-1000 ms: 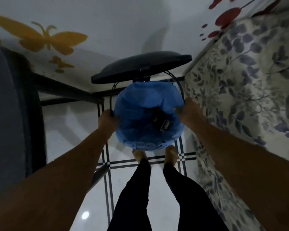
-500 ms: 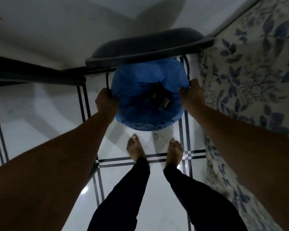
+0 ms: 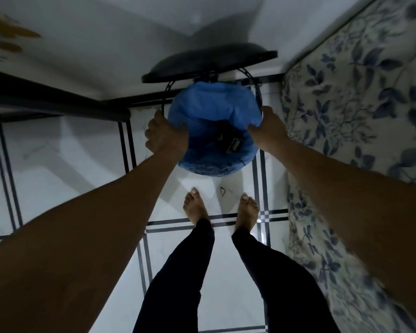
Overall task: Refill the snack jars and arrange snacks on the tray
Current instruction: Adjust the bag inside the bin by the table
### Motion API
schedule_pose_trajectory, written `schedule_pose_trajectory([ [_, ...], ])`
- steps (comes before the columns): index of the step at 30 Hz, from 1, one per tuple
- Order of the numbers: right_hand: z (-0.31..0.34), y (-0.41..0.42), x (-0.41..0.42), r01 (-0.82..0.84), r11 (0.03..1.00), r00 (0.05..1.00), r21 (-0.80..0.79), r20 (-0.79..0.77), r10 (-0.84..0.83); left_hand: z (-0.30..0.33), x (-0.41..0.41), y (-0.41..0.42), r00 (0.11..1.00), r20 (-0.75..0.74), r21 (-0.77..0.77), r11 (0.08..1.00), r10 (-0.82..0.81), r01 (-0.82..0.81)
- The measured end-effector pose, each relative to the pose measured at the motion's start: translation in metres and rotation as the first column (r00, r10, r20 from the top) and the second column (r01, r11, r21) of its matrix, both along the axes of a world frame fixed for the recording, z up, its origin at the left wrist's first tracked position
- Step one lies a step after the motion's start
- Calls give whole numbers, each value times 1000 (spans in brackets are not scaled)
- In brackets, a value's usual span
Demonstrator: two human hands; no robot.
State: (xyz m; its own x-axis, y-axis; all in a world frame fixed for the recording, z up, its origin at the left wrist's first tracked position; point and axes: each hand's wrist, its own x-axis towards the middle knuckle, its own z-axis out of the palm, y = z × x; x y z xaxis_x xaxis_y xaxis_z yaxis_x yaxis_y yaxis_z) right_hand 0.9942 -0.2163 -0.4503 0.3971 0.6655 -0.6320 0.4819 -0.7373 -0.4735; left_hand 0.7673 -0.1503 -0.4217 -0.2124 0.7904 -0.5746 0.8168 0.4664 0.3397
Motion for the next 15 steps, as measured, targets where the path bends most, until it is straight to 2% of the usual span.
schedule_pose_trajectory([
  [5, 105, -9, -6, -44, 993, 999, 108, 2, 44, 91, -10, -13, 992, 43, 115, 987, -117, 111],
  [8, 188, -10, -17, -51, 977, 998, 206, -18, 56, 169, -18, -18, 982, 88, 258, 956, -167, 140],
  [12, 311, 5, -38, -181, 903, 984, 389, 76, 164, 279, -30, -19, 956, 64, 483, 847, -288, 223],
  [15, 412, 5, -53, -324, 812, 946, 485, 184, 268, 376, -42, -29, 943, 21, 651, 721, -331, 239],
])
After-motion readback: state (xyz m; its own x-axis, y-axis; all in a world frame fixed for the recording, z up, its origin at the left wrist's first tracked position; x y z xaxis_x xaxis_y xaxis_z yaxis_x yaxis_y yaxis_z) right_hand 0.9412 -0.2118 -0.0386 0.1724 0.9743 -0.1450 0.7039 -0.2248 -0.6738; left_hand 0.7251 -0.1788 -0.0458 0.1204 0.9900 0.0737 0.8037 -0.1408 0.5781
